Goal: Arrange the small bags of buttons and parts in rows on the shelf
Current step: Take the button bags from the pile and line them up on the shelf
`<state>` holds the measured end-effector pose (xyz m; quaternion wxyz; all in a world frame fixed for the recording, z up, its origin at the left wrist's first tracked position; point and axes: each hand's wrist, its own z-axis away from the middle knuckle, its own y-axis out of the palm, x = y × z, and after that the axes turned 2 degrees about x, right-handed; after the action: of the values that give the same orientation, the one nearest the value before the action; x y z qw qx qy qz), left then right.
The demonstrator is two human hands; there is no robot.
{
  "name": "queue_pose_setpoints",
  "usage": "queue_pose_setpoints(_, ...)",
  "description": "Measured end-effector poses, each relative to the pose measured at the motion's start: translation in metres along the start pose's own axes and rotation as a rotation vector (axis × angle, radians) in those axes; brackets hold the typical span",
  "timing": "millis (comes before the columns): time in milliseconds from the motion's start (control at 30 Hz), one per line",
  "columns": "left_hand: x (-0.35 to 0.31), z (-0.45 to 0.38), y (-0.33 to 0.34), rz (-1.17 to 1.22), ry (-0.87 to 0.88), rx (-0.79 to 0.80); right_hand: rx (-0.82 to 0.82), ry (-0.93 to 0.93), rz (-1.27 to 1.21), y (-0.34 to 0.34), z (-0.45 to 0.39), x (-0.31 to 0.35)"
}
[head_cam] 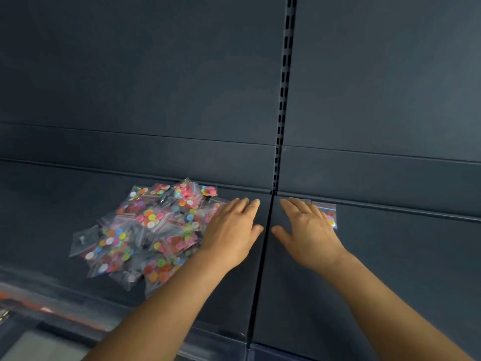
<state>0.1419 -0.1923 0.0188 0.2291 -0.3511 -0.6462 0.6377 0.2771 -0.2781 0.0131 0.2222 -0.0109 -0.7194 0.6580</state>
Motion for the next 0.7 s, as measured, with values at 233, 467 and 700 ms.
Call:
queue_pose_setpoints(233,0.061,0.024,-0.012,-0.010,-0.111,-0.026,0.063,-0.101,-0.024,0.010,-0.018,0.055)
queue_pose_setpoints(467,0.114,0.026,-0.013,-0.014,-0.143,0.000,0.119,-0.074,-0.058,0.033,-0.042,0.097)
queue_pose_setpoints(700,0.123,0.001,0.001,0.013,-0.006,0.053,0.109,0.076,-0.102,0.053,-0.065,0.102)
